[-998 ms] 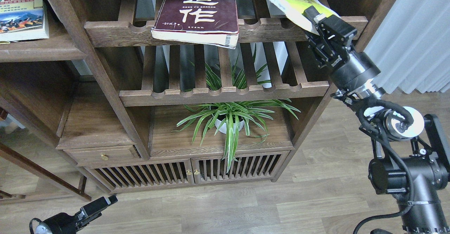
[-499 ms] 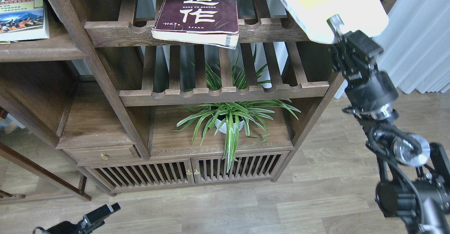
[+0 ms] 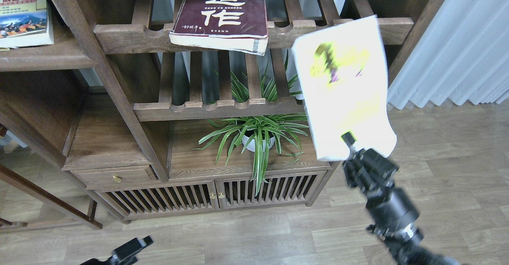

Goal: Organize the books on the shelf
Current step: 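Pull the yellow-green book down toward the left gripper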

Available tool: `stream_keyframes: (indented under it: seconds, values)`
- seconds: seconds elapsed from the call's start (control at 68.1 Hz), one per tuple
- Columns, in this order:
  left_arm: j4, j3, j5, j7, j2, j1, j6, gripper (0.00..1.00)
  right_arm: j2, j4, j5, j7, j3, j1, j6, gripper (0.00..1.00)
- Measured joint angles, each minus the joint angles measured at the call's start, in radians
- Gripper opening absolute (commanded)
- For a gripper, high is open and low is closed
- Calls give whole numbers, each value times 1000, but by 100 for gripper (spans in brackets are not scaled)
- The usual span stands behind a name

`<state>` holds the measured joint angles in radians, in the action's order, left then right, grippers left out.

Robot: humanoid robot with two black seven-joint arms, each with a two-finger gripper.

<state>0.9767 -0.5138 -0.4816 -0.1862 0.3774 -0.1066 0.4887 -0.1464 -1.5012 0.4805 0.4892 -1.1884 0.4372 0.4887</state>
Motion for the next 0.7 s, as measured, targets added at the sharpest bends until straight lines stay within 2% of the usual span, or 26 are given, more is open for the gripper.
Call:
stream_keyframes:
  seconds: [0.161,0.323,0.396,0.704]
  values:
    - [69,0,-39,41,-30,-1,0,100,58,83,-63,-1,43,-28,0,2]
    - [205,4,-43,90,-38,14,0,100,129,182,-121,-1,60,-83,0,2]
    - [286,4,-43,97,-37,28,0,99,144,235,-158,-1,84,-109,0,2]
    - [381,3,-39,97,-33,55,0,97,146,303,-193,-1,110,-127,0,2]
